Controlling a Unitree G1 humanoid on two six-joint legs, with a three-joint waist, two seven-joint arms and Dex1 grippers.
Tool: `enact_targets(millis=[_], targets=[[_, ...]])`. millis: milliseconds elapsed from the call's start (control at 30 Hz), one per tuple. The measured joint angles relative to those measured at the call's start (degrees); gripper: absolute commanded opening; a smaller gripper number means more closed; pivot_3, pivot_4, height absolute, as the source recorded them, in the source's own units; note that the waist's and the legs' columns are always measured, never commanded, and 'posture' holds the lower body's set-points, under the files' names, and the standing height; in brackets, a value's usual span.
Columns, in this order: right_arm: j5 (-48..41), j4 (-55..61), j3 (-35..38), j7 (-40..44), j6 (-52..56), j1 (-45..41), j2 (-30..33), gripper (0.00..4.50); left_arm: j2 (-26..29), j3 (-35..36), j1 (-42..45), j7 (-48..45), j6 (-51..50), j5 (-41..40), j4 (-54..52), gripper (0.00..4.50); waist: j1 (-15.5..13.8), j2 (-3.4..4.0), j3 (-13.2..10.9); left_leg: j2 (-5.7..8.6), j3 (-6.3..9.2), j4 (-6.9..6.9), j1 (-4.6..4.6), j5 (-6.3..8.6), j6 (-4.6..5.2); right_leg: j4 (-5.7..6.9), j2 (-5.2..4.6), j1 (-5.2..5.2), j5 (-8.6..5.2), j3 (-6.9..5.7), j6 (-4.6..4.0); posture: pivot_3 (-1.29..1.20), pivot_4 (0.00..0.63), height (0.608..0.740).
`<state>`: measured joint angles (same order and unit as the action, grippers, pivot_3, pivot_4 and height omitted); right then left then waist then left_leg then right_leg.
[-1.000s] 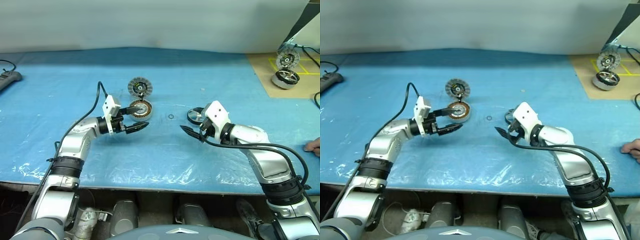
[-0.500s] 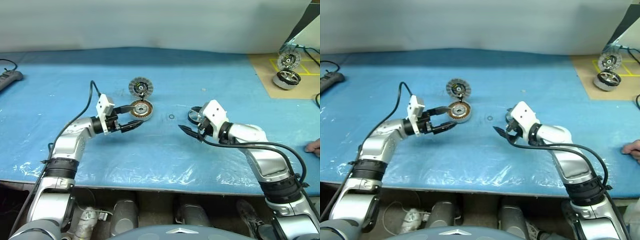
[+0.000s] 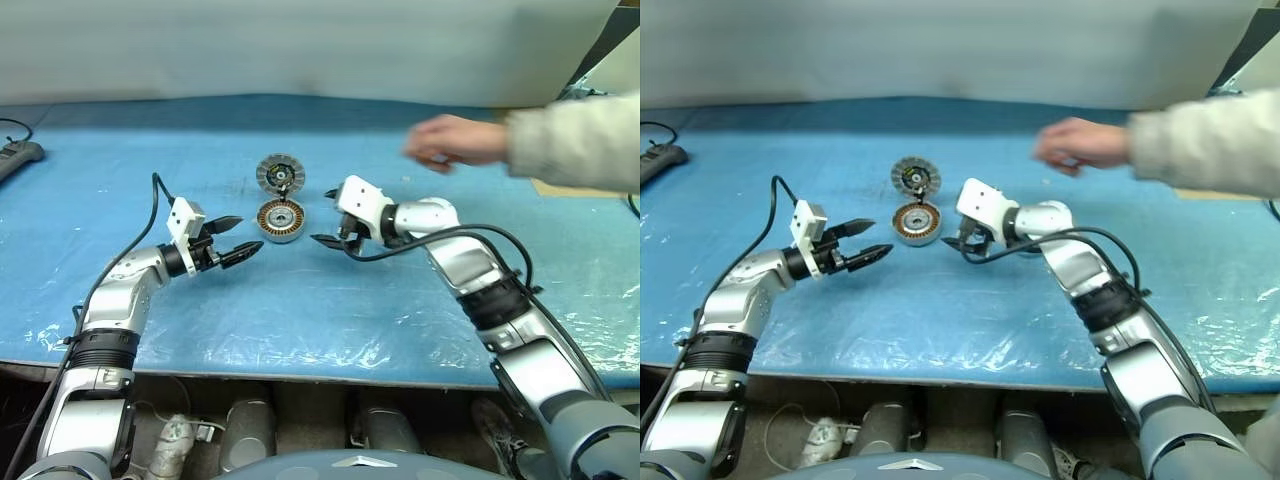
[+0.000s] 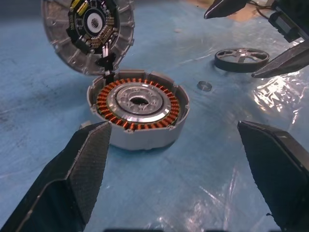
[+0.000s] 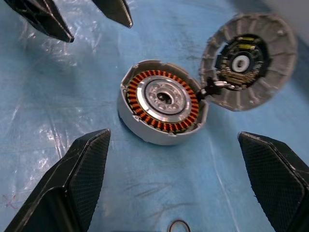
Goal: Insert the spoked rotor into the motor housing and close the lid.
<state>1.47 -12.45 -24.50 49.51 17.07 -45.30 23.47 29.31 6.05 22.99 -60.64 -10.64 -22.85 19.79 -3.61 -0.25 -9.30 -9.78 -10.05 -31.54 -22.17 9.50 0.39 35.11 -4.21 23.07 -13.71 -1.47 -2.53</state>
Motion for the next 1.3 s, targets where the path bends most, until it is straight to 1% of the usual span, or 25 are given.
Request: enact_targets(millis=[100, 233, 367, 633, 800, 900, 967, 1100, 1300], targets=[[2.44, -7.52, -1.82, 2.04, -5.21, -4.32, -1.92, 4.5, -0.06, 0.65, -1.35, 1.19, 0.01, -0.07, -0.96, 4.47, -0.04, -0.03, -0.02, -0.02, 0.0, -0.1, -0.14, -0.01, 0.01, 0.06, 0.0, 0.09, 0.0, -0.02, 0.0, 0.0, 0.15, 0.74], [1.71, -9.01, -0.43, 4.12, -6.67, -5.76, -3.69, 4.5, -0.37, 0.79, -3.63, 2.29, -0.15, -0.55, -3.96, 4.47, -0.29, -0.13, -0.08, -0.08, 0.01, -0.31, -0.26, 0.03, 0.11, 0.21, 0.0, 0.14, 0.0, -0.05, -0.01, 0.0, 0.15, 0.74], [0.76, -6.28, 0.25, 5.9, -6.41, -4.43, -3.44, 4.5, -0.51, 0.82, -5.79, 3.41, -0.83, -0.91, -6.61, 4.47, -0.3, -0.2, -0.12, -0.14, 0.02, -0.55, -0.33, 0.08, 0.11, 0.31, 0.0, 0.16, 0.0, -0.08, -0.01, 0.0, 0.15, 0.74], [0.55, -0.05, 1.97, 6.39, -2.62, 1.37, -1.26, 4.5, -0.51, 0.95, -6.06, 3.95, -1.79, -1.37, -7.97, 4.47, -0.32, -0.21, -0.13, -0.15, 0.02, -0.73, -0.24, 0.1, 0.08, 0.52, 0.0, 0.14, 0.04, -0.03, -0.06, 0.0, 0.15, 0.74], [0.55, 4.25, 3.79, 5.29, 0.44, 4.46, 0.41, 4.5, -0.6, 0.43, -3.47, 3.28, -1.95, -1.32, -6.73, 4.47, -0.32, -0.22, -0.14, -0.13, 0.02, -0.71, -0.25, 0.09, 0.08, 0.49, 0.0, 0.16, 0.04, -0.02, -0.06, 0.0, 0.15, 0.74], [0.58, 4.31, 4.15, 4.43, 1.01, 4.53, 0.57, 4.5, -1.13, -0.25, -1.98, 2.35, -1.86, -1.11, -5.34, 4.47, -0.22, -0.22, -0.14, -0.13, 0.02, -0.71, -0.23, 0.09, 0.08, 0.49, 0.0, 0.15, 0.04, 0.0, -0.06, 0.0, 0.15, 0.74], [1.0, 0.23, 4.38, 2.44, 0.2, 2.67, -0.95, 4.5, -1.78, -1.23, -1.09, 1.75, -1.84, -0.89, -4.14, 4.47, 0.03, -0.22, -0.15, -0.14, 0.01, -0.71, -0.21, 0.09, 0.08, 0.54, 0.0, 0.17, 0.04, 0.01, -0.06, 0.0, 0.15, 0.74], [2.68, -13.42, 4.78, -2.11, -3.94, -5.54, -5.29, 4.5, -3.2, -2.11, 0.66, 1.21, -1.53, -0.5, -2.11, 4.47, 0.65, -0.2, -0.17, -0.13, 0.01, -0.72, -0.27, 0.08, 0.06, 0.56, 0.0, 0.23, 0.06, 0.01, -0.1, 0.0, 0.15, 0.74], [5.46, -38.31, 4.77, -4.26, -12.07, -17.75, -10.9, 4.5, -3.75, -2.34, 1.22, 0.96, -0.67, -0.11, -1.68, 4.47, 1.11, -0.17, -0.19, -0.15, 0.01, -0.69, -0.6, 0.07, 0.08, 0.5, 0.0, 0.47, 0.06, -0.06, -0.12, 0.0, 0.15, 0.74]])
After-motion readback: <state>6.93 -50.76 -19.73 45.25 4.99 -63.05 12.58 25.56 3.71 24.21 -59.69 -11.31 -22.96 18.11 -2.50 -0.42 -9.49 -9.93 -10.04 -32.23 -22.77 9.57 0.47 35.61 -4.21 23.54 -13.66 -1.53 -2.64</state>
